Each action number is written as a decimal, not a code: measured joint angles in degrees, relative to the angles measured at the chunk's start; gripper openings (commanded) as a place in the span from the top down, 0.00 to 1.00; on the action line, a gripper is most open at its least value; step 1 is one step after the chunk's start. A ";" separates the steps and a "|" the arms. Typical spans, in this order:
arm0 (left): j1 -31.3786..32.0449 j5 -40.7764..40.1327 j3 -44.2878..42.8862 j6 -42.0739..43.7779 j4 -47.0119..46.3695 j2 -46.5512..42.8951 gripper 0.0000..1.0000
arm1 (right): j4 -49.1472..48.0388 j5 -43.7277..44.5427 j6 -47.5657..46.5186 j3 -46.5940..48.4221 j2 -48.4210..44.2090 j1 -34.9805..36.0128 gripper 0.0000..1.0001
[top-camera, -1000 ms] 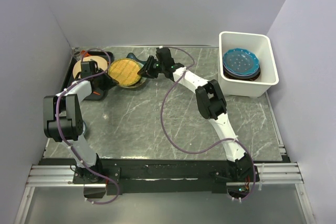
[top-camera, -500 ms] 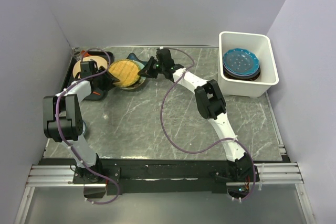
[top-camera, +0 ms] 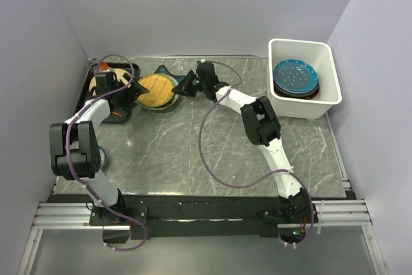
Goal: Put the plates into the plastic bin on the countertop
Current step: Pick up the plate at the center of the board.
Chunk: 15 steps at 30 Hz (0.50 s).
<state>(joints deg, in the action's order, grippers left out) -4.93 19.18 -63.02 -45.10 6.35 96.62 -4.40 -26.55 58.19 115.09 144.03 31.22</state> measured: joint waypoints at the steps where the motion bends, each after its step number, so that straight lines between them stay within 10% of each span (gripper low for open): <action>1: 0.00 -0.02 0.00 -0.02 0.02 -0.28 0.09 | -0.66 -0.17 0.37 -0.63 -0.20 -0.20 0.97; 15: -0.04 -1.60 0.02 0.07 0.37 -5.88 0.02 | -6.80 -1.84 3.21 -5.92 -2.47 -1.62 0.98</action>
<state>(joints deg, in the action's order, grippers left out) -4.97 17.58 -63.00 -45.04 6.72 90.74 -11.20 -28.38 61.41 109.16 141.56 29.61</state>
